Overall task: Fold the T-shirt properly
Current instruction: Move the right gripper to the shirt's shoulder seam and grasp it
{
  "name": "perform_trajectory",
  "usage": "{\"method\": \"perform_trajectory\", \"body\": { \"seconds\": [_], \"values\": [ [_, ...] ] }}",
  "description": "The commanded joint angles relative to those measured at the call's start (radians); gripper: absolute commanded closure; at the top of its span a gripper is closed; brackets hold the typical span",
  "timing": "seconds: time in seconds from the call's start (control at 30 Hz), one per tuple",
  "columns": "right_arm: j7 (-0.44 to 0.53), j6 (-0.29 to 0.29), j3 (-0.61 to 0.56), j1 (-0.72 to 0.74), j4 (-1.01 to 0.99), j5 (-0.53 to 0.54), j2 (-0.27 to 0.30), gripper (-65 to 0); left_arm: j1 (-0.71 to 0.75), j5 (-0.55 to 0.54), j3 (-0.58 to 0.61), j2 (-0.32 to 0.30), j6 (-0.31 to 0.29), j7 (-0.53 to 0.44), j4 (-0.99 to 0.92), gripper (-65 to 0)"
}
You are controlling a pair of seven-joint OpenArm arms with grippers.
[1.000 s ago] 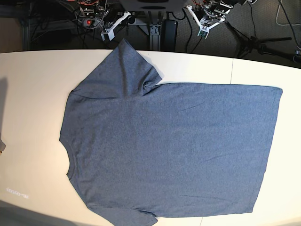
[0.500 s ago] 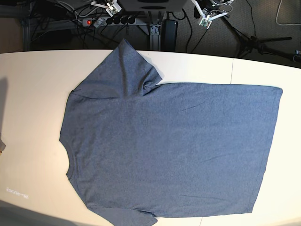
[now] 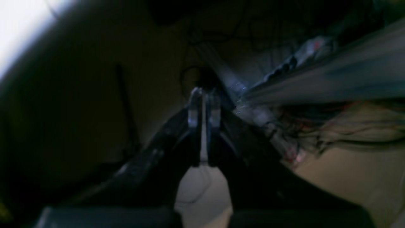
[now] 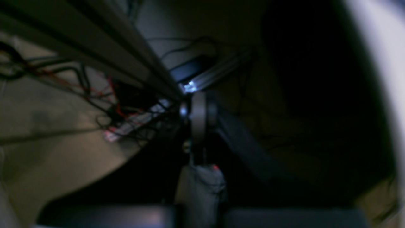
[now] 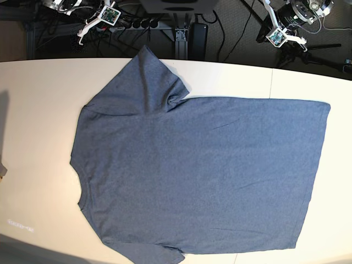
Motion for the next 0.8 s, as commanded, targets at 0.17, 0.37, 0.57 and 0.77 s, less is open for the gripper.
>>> {"method": "perform_trajectory", "body": {
  "seconds": [0.17, 0.37, 0.57, 0.77],
  "values": [
    [-0.018, -0.037, 0.041, 0.002, 0.212, -0.084, 0.139, -16.3, 0.047, 0.091, -0.004, -0.092, -0.004, 0.036, 0.200, -6.2],
    [-0.064, -0.037, 0.080, 0.087, 0.241, -0.097, 0.233, -31.3, 0.047, 0.102, -0.004, -0.101, -0.004, 0.054, 0.224, -21.5],
    [-0.066, -0.033, 0.079, 0.216, 0.207, -0.109, 0.309, -31.3, 0.050, 0.102, -0.004, -0.101, -0.003, 0.053, 0.224, -21.4],
    [-0.065, 0.019, 0.066, 0.280, 0.172, -0.108, 0.364, -31.3, 0.050, 0.101, -0.004, -0.101, -0.003, 0.053, 0.224, -21.4]
  ]
}}
